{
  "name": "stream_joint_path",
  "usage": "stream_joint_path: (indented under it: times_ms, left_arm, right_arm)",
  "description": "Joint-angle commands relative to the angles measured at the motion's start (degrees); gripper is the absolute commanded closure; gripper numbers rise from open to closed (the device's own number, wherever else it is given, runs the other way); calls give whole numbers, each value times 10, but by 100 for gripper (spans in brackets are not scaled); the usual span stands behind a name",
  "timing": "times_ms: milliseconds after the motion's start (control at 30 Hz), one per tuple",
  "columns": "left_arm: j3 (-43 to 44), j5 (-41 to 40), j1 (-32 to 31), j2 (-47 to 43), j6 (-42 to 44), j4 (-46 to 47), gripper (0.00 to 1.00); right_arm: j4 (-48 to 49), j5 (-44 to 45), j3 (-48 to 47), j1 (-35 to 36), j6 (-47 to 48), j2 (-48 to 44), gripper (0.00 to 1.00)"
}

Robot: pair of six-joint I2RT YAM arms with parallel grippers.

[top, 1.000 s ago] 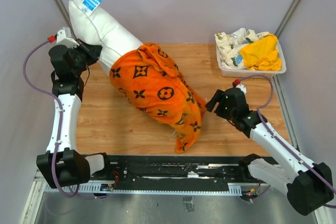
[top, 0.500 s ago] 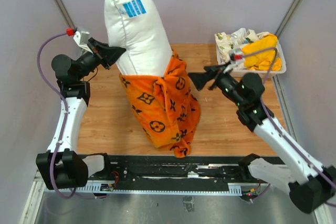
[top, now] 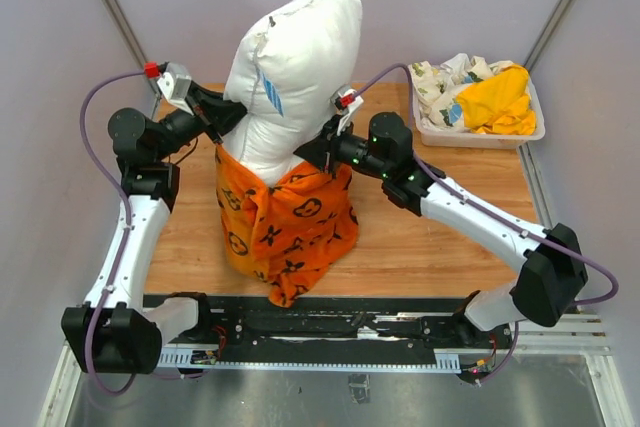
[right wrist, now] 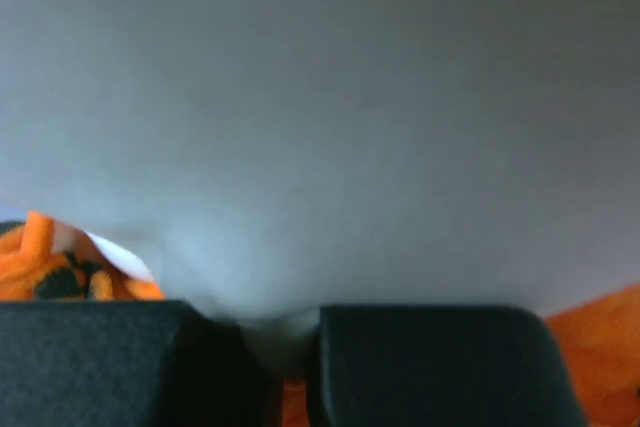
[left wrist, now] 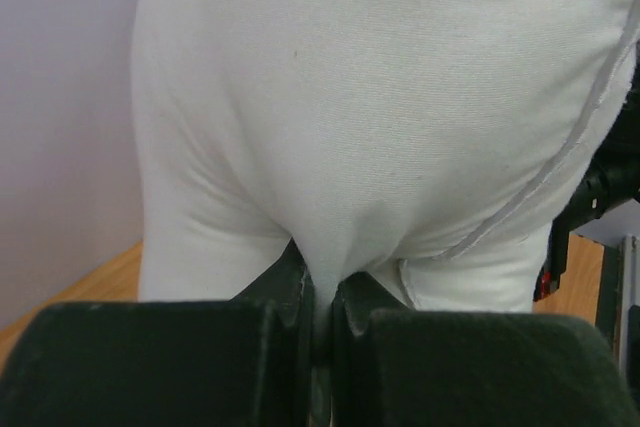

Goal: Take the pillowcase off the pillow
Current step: Remove the pillow from the pillowcase.

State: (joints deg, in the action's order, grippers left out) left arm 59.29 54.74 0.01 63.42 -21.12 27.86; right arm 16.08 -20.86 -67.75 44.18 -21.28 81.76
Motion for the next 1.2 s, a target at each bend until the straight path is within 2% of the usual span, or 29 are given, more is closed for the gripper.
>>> stream_joint_path:
  times_ms: [0, 33, 67, 100, 133, 200, 367, 567, 700, 833, 1100, 1133, 1167]
  left_arm:
    - [18, -59, -22, -39, 32, -34, 89]
    - [32, -99, -22, -42, 36, -69, 68]
    - [49, -139, -21, -46, 39, -102, 37]
    - [66, -179, -21, -50, 39, -134, 12]
    - [78, -207, -21, -56, 38, -152, 2]
    - [91, -195, -21, -77, 29, -153, 1]
    - [71, -64, -22, -128, 0, -74, 1]
    - [91, -7, -28, -85, 38, -116, 1]
    - [121, -146, -58, -48, 107, -208, 1]
    - [118, -239, -77, -19, 128, -214, 1]
    - [148, -428, -191, 33, 225, -267, 1]
    - [154, -442, -199, 40, 233, -279, 3]
    - [159, -445, -203, 47, 238, -283, 22]
  right_arm:
    - [43, -18, 24, 34, -12, 11, 99]
    - [41, -6, 29, 34, -7, 5, 99]
    - [31, 11, 33, 35, -1, -5, 99]
    - [22, 26, 37, 34, 6, -12, 99]
    - [16, 38, 41, 34, 13, -19, 99]
    - [4, 60, 45, 34, 21, -27, 99]
    - [-13, 70, 39, 34, 23, -27, 99]
    - [-11, 55, 24, 34, 16, -9, 99]
    - [-9, 46, 20, 35, 10, -5, 99]
    - [-13, 44, 20, 39, 15, -9, 99]
    - [-24, 45, 6, 58, 30, -2, 99]
    - [-24, 46, 5, 60, 32, -1, 99]
    - [-25, 46, 4, 60, 32, -2, 99]
